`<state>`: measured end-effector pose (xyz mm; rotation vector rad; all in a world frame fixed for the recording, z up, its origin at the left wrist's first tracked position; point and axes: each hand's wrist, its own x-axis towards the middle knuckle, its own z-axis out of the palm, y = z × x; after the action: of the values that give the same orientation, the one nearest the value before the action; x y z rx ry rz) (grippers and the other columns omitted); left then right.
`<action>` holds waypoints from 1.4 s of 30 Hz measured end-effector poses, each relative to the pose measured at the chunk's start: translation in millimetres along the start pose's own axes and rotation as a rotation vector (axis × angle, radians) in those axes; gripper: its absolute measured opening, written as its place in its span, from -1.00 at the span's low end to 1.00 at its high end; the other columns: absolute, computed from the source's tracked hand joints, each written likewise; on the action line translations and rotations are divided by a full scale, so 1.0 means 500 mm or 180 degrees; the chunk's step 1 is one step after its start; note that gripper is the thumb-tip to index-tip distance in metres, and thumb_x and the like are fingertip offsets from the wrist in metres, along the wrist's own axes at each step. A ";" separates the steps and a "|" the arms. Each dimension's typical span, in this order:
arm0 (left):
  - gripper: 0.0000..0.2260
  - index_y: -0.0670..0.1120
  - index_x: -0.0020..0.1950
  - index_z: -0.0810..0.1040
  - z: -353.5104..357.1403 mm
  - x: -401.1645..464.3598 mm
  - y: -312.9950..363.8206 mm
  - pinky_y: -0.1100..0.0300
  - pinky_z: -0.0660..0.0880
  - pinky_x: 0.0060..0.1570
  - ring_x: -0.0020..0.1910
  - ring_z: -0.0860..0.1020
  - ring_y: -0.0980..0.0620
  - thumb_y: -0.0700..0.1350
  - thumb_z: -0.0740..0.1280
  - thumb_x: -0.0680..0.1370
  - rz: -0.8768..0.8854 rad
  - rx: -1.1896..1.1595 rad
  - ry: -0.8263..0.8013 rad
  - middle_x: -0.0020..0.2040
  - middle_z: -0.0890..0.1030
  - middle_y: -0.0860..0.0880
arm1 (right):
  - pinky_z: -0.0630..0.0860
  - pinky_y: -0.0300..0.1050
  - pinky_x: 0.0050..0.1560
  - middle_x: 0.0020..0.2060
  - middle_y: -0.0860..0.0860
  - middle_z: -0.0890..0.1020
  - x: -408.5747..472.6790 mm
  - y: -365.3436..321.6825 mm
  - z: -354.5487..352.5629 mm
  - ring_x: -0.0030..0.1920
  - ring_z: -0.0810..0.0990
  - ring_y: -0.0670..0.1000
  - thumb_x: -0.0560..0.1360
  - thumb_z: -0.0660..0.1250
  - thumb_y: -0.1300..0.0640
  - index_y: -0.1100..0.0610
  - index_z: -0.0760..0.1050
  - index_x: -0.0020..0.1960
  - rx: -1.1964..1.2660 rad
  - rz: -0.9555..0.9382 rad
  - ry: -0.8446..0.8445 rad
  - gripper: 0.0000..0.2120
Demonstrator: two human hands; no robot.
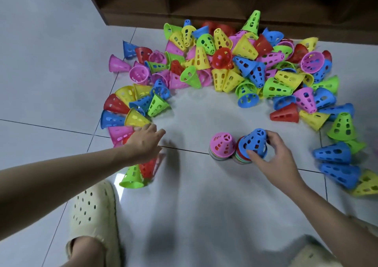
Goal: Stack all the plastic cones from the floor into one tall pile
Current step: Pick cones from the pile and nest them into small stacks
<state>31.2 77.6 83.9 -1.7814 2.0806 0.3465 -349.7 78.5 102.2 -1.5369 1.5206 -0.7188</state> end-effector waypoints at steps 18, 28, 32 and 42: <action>-0.46 -0.06 0.43 0.36 -0.002 0.010 -0.059 -0.02 0.51 0.01 0.16 0.40 -0.15 0.00 0.40 0.49 -0.0458 0.0051 0.0058 0.18 0.48 -0.14 | 0.41 -0.21 0.23 0.20 -0.21 0.57 -0.009 0.022 0.007 0.25 0.50 -0.16 0.45 0.52 0.16 -0.15 0.41 0.28 -0.0062 0.0188 -0.0173 -0.49; -0.35 0.03 0.48 0.41 -0.109 0.002 0.069 0.07 0.44 0.16 0.17 0.53 -0.08 0.41 0.17 0.54 -0.0234 -0.2010 0.0317 0.18 0.59 -0.08 | 0.43 -0.18 0.27 0.20 -0.19 0.57 -0.008 0.032 0.005 0.25 0.51 -0.08 0.45 0.51 0.12 -0.15 0.42 0.29 -0.0114 0.0186 -0.0149 -0.51; -0.57 0.15 0.25 0.56 -0.162 -0.012 0.109 0.10 0.53 0.00 -0.08 0.62 0.02 0.36 0.26 0.52 -0.0360 -0.3392 0.0442 -0.05 0.66 0.03 | 0.44 -0.11 0.30 0.21 -0.18 0.57 -0.006 0.037 0.003 0.26 0.51 -0.05 0.46 0.50 0.09 -0.17 0.41 0.30 -0.0132 0.0180 -0.0183 -0.51; -0.47 -0.06 0.23 0.43 -0.185 -0.026 0.182 0.27 0.59 -0.08 -0.08 0.67 0.01 -0.20 0.61 0.38 -0.0032 -0.4429 0.0442 0.10 0.62 -0.09 | 0.43 -0.49 0.06 0.16 -0.17 0.59 -0.008 0.024 0.001 0.20 0.51 -0.23 0.49 0.49 0.14 -0.09 0.42 0.29 0.0013 0.0229 -0.0218 -0.55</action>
<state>-68.1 65.5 167.3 -2.4446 1.9660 2.0856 -355.6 83.6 92.4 -1.4811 1.5144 -0.6217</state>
